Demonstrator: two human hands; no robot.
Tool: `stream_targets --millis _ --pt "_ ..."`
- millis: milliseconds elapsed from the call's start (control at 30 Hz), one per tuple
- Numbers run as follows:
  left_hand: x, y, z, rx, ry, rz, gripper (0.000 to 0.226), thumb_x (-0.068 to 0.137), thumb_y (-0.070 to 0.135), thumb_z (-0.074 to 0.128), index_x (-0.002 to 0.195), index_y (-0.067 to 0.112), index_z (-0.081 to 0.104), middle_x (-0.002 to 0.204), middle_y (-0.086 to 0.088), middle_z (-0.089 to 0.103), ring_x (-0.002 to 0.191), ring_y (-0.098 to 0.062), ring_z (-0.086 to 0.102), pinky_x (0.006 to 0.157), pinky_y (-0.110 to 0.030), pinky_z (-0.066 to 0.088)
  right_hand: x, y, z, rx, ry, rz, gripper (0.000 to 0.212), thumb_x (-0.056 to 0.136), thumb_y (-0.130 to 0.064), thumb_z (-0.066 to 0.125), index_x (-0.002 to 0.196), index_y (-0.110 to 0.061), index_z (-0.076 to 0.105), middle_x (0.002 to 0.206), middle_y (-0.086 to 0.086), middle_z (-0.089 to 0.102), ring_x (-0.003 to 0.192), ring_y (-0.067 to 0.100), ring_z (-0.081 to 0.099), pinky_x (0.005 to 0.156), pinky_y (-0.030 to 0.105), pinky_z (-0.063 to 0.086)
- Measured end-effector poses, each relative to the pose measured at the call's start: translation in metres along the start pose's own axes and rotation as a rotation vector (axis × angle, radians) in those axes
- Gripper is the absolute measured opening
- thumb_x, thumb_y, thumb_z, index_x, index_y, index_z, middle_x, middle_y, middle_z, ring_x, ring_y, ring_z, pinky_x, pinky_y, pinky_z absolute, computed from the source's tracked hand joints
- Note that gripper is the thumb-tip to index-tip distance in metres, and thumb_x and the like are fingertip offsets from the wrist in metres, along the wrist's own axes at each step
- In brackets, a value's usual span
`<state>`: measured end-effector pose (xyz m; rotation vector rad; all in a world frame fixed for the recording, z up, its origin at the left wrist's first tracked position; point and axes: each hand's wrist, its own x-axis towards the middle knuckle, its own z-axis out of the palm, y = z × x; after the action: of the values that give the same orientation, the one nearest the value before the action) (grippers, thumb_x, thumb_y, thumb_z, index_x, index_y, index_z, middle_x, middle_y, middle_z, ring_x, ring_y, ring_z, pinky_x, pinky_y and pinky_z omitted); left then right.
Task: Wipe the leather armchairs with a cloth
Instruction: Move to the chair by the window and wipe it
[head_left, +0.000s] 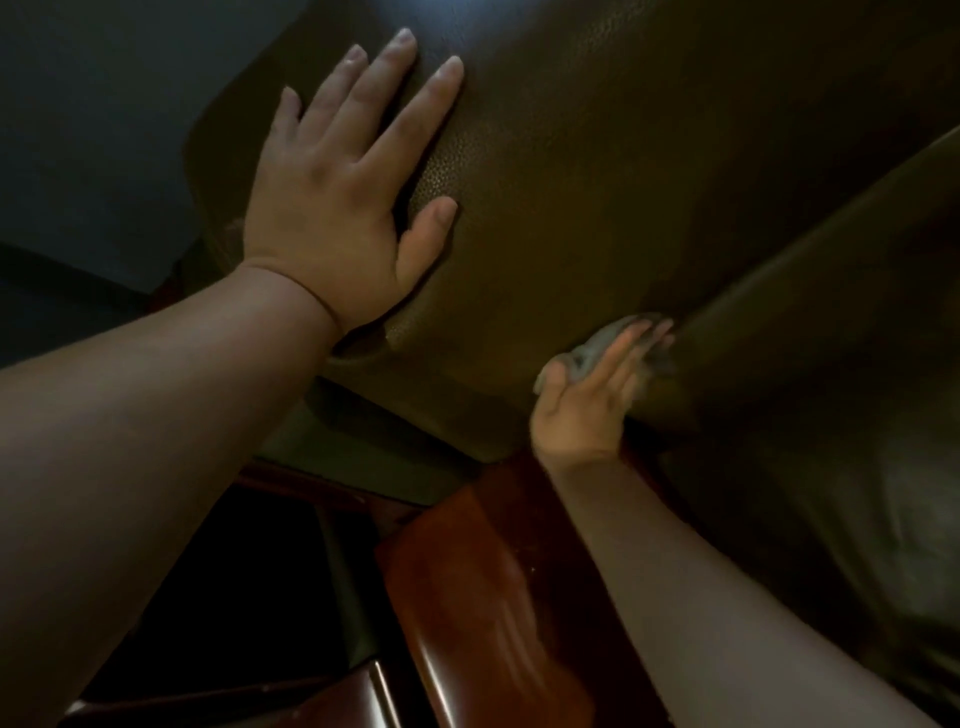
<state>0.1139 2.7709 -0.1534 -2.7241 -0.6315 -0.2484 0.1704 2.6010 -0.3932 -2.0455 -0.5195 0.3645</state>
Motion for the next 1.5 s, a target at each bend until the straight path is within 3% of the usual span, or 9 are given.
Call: stream_targets --millis 233,367,533,700,900,1100,1200,1333,1500 --pt "-0.006 0.001 0.004 0.025 -0.005 -0.019 0.075 0.104 0.068 0.023 0.168 0.028 0.022 0.173 -0.012 0.024 0.158 -0.038 0.026 0.120 -0.066 0.027 -0.080 0.036 0.028 -0.375 -0.412 -0.036 0.097 0.102 -0.061 0.017 0.145 0.001 -0.043 0.162 0.028 -0.029 0.153 0.044 -0.026 0.128 0.057 0.006" --pt "-0.004 0.000 0.000 0.020 0.006 -0.006 0.075 0.104 0.067 0.024 0.168 0.028 0.022 0.173 -0.012 0.025 0.158 -0.037 0.026 0.121 -0.066 0.027 -0.023 0.049 -0.010 -0.470 -0.213 -0.218 0.097 0.103 -0.051 0.046 0.158 0.008 -0.008 0.165 0.037 0.001 0.154 0.053 0.001 0.126 0.059 0.009" --pt "-0.004 -0.001 0.008 0.059 0.000 -0.008 0.078 0.103 0.070 0.020 0.168 0.026 0.023 0.171 -0.013 0.028 0.156 -0.038 0.028 0.120 -0.064 0.029 0.014 0.021 -0.030 -0.442 -0.250 0.033 0.097 0.104 -0.050 0.041 0.156 0.005 -0.020 0.167 0.032 -0.013 0.155 0.048 -0.009 0.128 0.057 0.002" --pt "-0.013 0.008 0.000 0.084 -0.090 -0.074 0.072 0.104 0.062 0.029 0.168 0.030 0.018 0.174 -0.010 0.020 0.159 -0.037 0.023 0.121 -0.066 0.027 -0.073 0.041 -0.020 -0.474 -0.749 -0.144 0.089 0.108 -0.052 0.016 0.137 0.000 -0.050 0.156 0.024 -0.046 0.151 0.046 -0.030 0.127 0.058 0.000" --pt "-0.030 0.063 -0.018 0.070 -0.096 -0.348 0.064 0.104 0.037 0.040 0.165 0.021 0.027 0.172 -0.018 0.023 0.158 -0.039 0.022 0.125 -0.064 0.021 0.000 0.045 -0.128 -0.355 -0.463 -0.122 0.080 0.108 -0.049 0.025 0.162 -0.006 -0.015 0.171 0.015 -0.016 0.157 0.032 -0.020 0.129 0.049 -0.006" --pt "0.025 0.162 0.022 0.291 -0.084 0.130 0.073 0.099 0.054 0.043 0.166 0.034 0.024 0.177 -0.007 0.006 0.160 -0.043 -0.001 0.121 -0.070 -0.013 0.049 0.042 -0.131 -0.514 -0.494 -0.274 0.083 0.099 -0.051 0.003 0.162 0.003 -0.002 0.166 0.034 -0.010 0.155 0.050 -0.006 0.128 0.059 0.004" --pt "0.052 0.177 0.064 0.500 -0.061 0.306 0.076 0.103 0.057 0.032 0.170 0.028 0.009 0.177 -0.008 -0.003 0.160 -0.038 -0.006 0.119 -0.063 -0.027 0.046 0.057 -0.109 -0.630 -0.560 -0.370 0.088 0.106 -0.051 0.026 0.154 0.006 -0.022 0.158 0.039 -0.028 0.152 0.054 -0.017 0.125 0.060 -0.003" --pt "0.057 0.166 0.093 0.586 0.046 0.327 0.078 0.104 0.060 0.026 0.170 0.025 0.004 0.176 -0.012 0.000 0.158 -0.042 -0.007 0.122 -0.060 -0.022 0.169 0.103 -0.145 -0.574 -0.099 -0.047 0.087 0.101 -0.054 0.019 0.161 0.007 0.004 0.166 0.037 -0.001 0.153 0.055 0.007 0.124 0.065 0.017" --pt "0.053 0.168 0.109 0.569 0.081 0.376 0.080 0.103 0.062 0.031 0.170 0.023 0.011 0.175 -0.015 0.006 0.157 -0.045 0.002 0.124 -0.060 -0.011 0.177 0.110 -0.141 -0.425 -0.065 -0.080 0.083 0.104 -0.055 0.024 0.165 -0.004 -0.001 0.170 0.026 -0.010 0.156 0.049 -0.003 0.125 0.064 0.014"
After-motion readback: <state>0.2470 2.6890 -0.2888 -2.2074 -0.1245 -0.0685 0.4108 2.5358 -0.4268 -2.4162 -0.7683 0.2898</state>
